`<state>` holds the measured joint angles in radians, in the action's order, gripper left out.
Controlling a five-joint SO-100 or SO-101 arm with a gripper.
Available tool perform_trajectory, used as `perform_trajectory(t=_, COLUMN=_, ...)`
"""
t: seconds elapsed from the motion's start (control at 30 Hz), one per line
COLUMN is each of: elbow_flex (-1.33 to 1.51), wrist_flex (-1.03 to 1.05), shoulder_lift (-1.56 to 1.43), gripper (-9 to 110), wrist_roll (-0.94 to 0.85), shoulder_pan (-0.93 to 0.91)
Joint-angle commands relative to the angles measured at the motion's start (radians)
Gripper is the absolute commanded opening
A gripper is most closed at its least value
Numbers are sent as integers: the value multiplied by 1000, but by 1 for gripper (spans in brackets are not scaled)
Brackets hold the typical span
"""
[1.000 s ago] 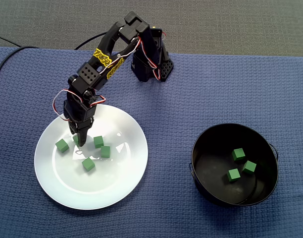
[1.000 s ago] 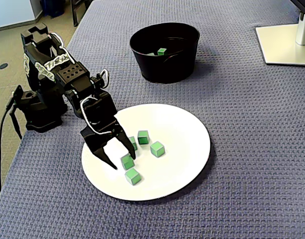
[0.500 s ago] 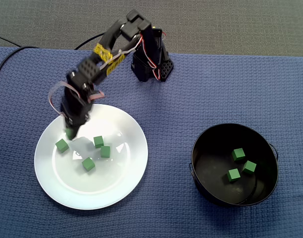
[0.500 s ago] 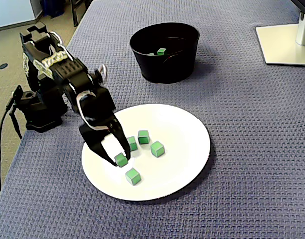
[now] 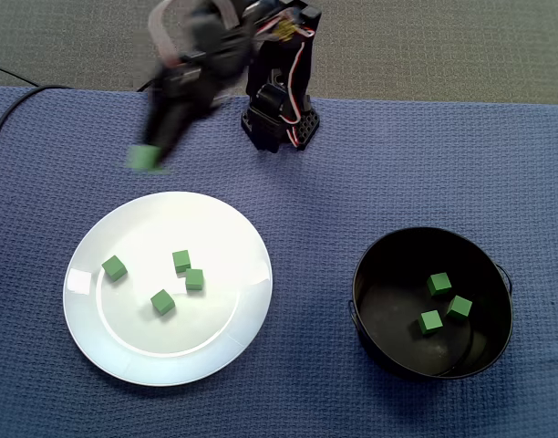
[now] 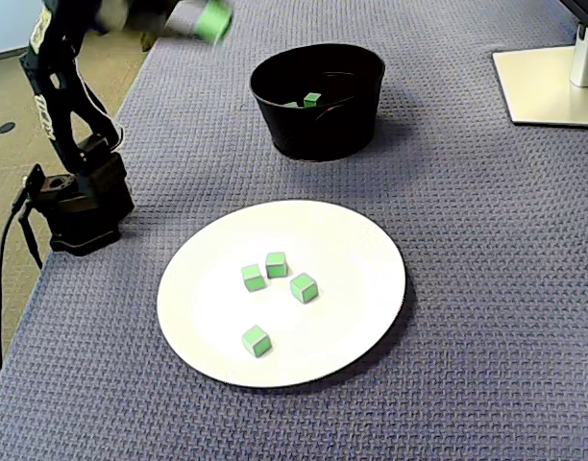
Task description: Pick up the items on the white plate and put them in the black container.
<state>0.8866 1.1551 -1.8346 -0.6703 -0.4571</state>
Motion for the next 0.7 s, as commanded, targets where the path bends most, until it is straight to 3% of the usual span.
perform_trajectory(t=0.0, elbow_flex=-258, wrist_flex=147, shoulder_lift=-6, gripper=0, wrist_roll=163, shoulder_pan=364)
perform_trajectory(t=0.13, elbow_flex=-390, wrist_flex=327, shoulder_lift=146, gripper=0, wrist_roll=247, shoulder_pan=695)
perform_trajectory(t=0.27, elbow_flex=-482, wrist_flex=446, shoulder_lift=377, gripper=0, wrist_roll=364, shoulder_pan=877)
perform_trajectory(t=0.47, elbow_flex=-541, wrist_flex=472, shoulder_lift=727, gripper=0, wrist_roll=437, shoulder_pan=1032)
perform_trajectory(t=0.67, elbow_flex=-430, wrist_flex=365, shoulder_lift=873, gripper=0, wrist_roll=449, shoulder_pan=1106)
